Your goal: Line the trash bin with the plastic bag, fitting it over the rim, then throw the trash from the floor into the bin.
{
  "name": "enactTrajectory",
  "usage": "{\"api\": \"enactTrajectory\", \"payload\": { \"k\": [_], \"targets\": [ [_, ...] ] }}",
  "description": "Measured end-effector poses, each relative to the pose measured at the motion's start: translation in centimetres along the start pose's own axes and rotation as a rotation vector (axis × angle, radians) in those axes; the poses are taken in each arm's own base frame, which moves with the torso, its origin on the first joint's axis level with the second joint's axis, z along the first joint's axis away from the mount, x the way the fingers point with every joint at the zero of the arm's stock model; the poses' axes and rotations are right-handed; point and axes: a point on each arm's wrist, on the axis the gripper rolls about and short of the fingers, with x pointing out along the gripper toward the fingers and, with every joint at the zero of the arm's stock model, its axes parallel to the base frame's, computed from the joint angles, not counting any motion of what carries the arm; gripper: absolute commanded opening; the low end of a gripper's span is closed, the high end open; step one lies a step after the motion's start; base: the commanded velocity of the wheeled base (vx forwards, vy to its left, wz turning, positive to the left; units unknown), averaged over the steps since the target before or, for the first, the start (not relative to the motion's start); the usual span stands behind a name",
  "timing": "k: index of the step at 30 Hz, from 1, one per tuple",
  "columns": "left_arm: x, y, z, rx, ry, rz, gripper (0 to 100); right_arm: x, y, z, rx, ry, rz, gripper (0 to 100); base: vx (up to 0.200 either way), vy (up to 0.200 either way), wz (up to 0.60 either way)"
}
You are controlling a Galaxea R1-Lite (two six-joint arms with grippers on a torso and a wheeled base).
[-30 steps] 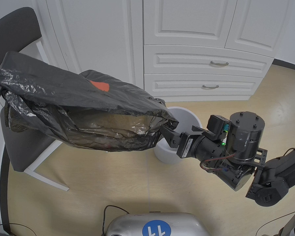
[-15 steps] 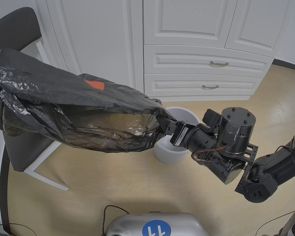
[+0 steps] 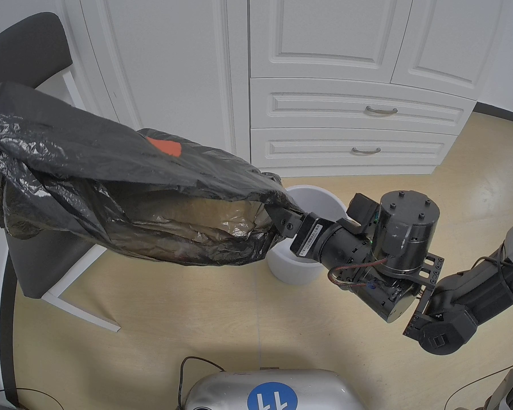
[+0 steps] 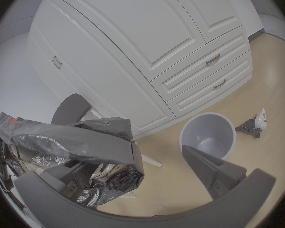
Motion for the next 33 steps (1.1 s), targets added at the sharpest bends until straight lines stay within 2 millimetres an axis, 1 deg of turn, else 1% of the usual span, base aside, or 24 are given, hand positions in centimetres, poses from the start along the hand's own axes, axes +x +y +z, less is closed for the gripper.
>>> {"api": "enactTrajectory", "payload": {
  "k": [8,18,22,28,33],
  "targets": [
    [0.0,-0.2,0.5,-0.004,-0.020,-0.007,0,0.2,0.0,0.0,0.008,-0.031,0.016,100,0.000,0.000,0.00],
    [0.0,-0.5,1.2,-0.003,-0.060,-0.022,0,0.5,-0.4,-1.3,-0.009,-0.027,0.004,100,0.000,0.000,0.00],
    [0.0,-0.5,1.3,-0.003,-0.062,-0.023,0,0.6,-0.4,-1.3,-0.006,-0.032,0.005,100,0.000,0.000,0.00],
    [0.0,-0.5,1.2,-0.004,-0.061,-0.022,0,0.6,0.0,-0.7,0.021,-0.096,0.049,100,0.000,0.000,0.00],
    [0.0,-0.5,1.2,-0.005,-0.060,-0.022,0,0.5,-0.2,-1.0,0.018,-0.086,0.055,100,0.000,0.000,0.00]
  ]
}}
